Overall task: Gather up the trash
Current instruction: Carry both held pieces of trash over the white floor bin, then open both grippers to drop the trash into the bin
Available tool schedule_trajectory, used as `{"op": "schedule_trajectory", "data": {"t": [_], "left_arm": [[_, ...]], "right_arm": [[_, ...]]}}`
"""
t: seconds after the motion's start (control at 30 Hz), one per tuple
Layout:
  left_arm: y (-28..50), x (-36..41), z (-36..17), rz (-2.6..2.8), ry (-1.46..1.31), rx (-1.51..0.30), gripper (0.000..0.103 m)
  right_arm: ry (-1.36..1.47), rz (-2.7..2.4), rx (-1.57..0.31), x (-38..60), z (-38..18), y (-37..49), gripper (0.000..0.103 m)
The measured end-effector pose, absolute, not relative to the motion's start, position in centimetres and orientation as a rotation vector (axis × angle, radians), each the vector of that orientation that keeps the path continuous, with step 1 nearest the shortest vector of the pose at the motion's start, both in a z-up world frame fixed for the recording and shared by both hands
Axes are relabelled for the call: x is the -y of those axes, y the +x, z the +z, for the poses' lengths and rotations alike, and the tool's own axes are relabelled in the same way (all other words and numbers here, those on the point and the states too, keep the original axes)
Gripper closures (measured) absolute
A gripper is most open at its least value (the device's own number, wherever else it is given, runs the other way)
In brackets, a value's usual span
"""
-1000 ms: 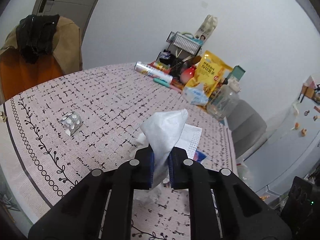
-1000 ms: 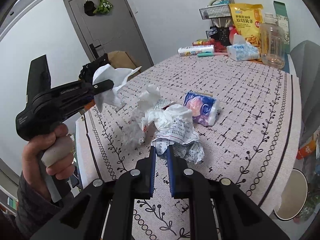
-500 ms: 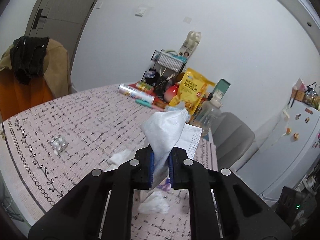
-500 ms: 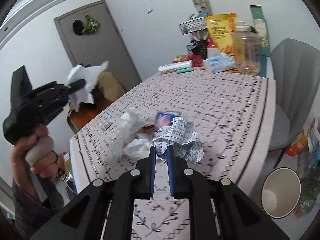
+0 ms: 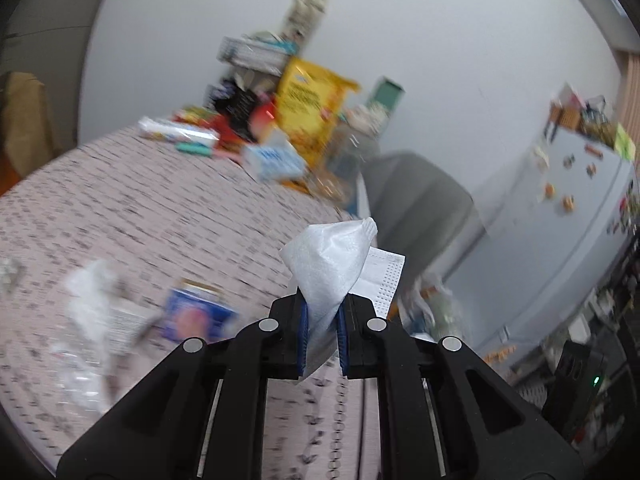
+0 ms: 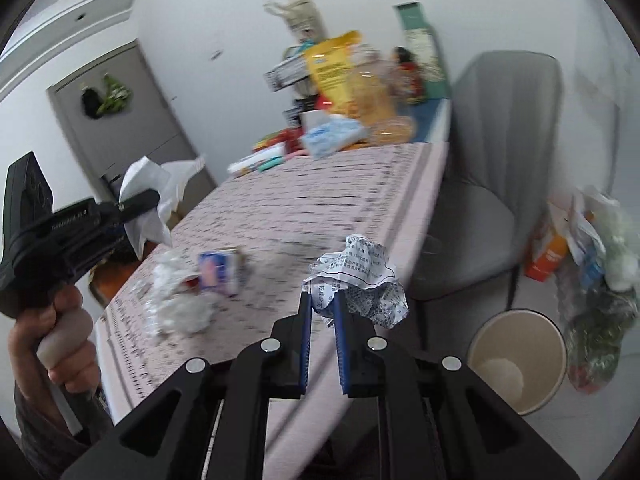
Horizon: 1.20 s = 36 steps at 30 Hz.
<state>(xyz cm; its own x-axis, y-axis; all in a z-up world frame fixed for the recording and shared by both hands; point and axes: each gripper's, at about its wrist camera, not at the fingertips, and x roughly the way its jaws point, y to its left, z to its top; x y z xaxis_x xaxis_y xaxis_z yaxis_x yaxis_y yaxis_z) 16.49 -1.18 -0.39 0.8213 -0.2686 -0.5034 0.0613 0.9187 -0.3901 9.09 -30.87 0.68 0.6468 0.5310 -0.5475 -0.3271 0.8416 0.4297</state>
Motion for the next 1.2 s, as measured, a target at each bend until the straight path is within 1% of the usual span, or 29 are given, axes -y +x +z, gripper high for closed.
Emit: {"op": "schedule_trajectory", "data": {"t": [0.33, 0.5, 0.53, 0.57, 0.6, 0.63, 0.67, 1.0, 1.1, 1.13, 1.2], "left_arm": [[22.1, 13.5, -5.4, -0.338, -0.28, -0.742, 0.091], [24.2, 17.5, -7.3, -0.375, -0.239, -0.796, 0.091], [24.5, 18.0, -7.5, -0.378, -0.233, -0.805, 0.091], [25.1, 18.7, -7.9, -0.384, -0.23, -0.818, 0.091], [25.4, 19.1, -8.2, -0.388, -0.226, -0.828, 0.091], [25.8, 19.8, -8.5, -0.392, -0.218, -0.838, 0.091], [26.0, 20.1, -8.6, -0.396, -0.212, -0.844, 0.091], [28.1, 26.1, -12.1, -0.48, -0.153, -0.953, 0.09], [28.6, 29.0, -13.5, -0.509, -0.111, -0.99, 0.087], [28.7, 29.4, -13.7, -0.513, -0.105, -0.996, 0.085], [29.0, 30.9, -14.2, -0.528, -0.095, -1.008, 0.072]], "right_arm": [[0.393, 0.3, -0.759, 39.7, -3.8, 11.2, 0.091], [0.401, 0.237, -0.767, 43.2, -6.4, 13.0, 0.09], [0.401, 0.224, -0.772, 43.7, -7.0, 13.5, 0.087], [0.409, 0.212, -0.781, 44.2, -7.7, 14.0, 0.079], [0.437, 0.211, -0.797, 45.1, -8.6, 14.6, 0.067], [0.459, 0.197, -0.797, 45.7, -9.1, 14.8, 0.046], [0.474, 0.166, -0.79, 46.4, -9.5, 14.8, 0.041], [0.575, -0.004, -0.802, 52.7, -12.1, 12.0, 0.04], [0.584, -0.055, -0.806, 54.5, -12.5, 10.7, 0.04], [0.585, -0.067, -0.807, 55.0, -12.5, 10.3, 0.04], [0.584, -0.086, -0.806, 55.8, -12.6, 9.5, 0.04]]}}
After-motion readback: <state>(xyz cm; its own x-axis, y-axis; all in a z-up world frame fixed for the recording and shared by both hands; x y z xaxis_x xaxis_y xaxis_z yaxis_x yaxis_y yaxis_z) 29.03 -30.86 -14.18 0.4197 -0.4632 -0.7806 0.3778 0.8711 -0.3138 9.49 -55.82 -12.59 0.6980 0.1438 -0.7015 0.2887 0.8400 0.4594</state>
